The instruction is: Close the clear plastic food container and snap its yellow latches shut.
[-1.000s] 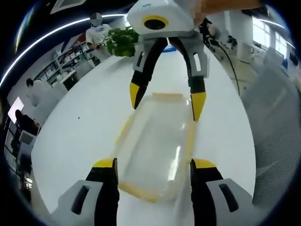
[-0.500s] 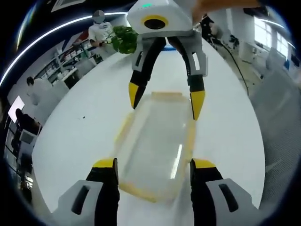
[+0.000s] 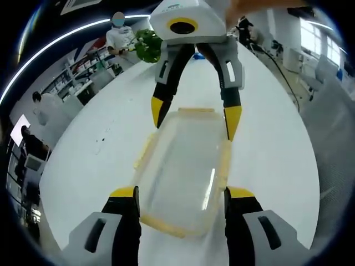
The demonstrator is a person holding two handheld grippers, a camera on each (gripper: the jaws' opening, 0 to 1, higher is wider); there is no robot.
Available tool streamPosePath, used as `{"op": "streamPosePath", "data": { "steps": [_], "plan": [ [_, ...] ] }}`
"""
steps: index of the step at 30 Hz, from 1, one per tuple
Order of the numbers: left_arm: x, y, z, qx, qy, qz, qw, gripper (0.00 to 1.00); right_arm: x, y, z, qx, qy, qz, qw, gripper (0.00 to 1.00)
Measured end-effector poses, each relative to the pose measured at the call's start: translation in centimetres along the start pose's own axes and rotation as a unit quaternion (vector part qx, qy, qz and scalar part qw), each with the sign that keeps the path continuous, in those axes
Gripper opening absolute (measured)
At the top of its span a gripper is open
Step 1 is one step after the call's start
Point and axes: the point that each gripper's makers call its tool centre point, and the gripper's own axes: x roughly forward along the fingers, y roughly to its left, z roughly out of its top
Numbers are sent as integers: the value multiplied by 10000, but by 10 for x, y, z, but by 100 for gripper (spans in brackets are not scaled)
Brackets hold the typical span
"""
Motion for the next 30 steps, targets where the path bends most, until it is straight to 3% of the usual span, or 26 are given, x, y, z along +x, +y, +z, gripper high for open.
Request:
{"op": "streamPosePath", "data": {
  "steps": [4, 9, 11, 17, 25, 30],
  "plan": [
    [0, -1, -3, 328, 84, -15, 9994, 58, 1, 0, 0, 9, 66, -70, 10000, 65],
    [-1, -3, -1, 331, 133, 18, 9994, 56, 1, 1, -1, -57, 151, -102, 9998, 66],
    [-2, -3, 1, 11, 132, 76, 9999, 56, -3, 0, 1, 121, 105, -128, 9998, 66],
    [-10, -5, -1, 205, 317, 243, 9990, 51, -23, 3, 0, 267, -15, -373, 9989, 66],
    [-34, -12, 17, 12, -22, 416, 9991, 54, -40, 16, -11, 689, -128, -731, 9949, 67],
    [-56, -19, 23, -260, -271, 663, 9971, 57, -60, 27, -2, 1424, -731, -1143, 9805, 68]
  ]
}}
